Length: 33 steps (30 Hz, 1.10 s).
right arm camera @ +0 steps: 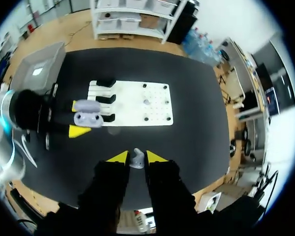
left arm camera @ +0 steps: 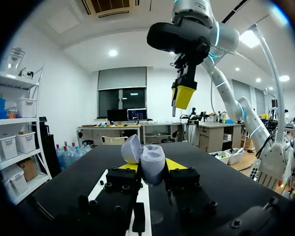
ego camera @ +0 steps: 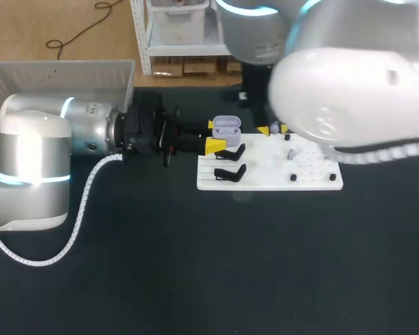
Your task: Pick up each earbud case from the left stands, insert the matching earbuds, close the lid, and place the case in the box.
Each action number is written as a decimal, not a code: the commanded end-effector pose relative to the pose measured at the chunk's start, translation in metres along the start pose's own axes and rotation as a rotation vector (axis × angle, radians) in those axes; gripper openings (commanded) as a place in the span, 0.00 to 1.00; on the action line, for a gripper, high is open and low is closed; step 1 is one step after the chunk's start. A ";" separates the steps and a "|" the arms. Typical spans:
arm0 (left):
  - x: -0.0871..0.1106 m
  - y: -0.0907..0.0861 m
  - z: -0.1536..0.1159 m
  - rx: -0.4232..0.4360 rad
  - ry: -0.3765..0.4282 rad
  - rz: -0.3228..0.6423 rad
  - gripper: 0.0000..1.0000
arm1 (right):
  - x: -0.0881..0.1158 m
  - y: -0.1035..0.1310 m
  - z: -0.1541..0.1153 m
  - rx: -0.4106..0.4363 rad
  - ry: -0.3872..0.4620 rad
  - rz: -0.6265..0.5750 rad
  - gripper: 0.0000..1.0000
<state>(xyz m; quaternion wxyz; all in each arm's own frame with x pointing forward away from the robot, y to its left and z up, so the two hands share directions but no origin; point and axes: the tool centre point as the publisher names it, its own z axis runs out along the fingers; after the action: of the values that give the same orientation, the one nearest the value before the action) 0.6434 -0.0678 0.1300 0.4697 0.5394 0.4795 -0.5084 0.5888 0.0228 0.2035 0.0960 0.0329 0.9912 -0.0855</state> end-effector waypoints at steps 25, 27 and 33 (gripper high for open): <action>0.001 -0.001 0.000 -0.004 -0.002 0.003 0.00 | -0.016 0.031 0.000 0.053 0.053 0.081 0.00; 0.001 -0.001 0.000 -0.004 -0.002 0.003 0.00 | -0.021 0.036 -0.001 0.072 0.056 0.114 0.00; 0.001 -0.001 0.000 -0.004 -0.002 0.003 0.00 | -0.034 0.044 -0.001 0.117 0.068 0.278 0.00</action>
<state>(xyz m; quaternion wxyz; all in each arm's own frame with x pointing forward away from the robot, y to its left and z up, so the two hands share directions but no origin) 0.6433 -0.0679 0.1301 0.4697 0.5395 0.4795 -0.5084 0.6144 0.0554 0.2039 0.0838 0.1607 0.9777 -0.1057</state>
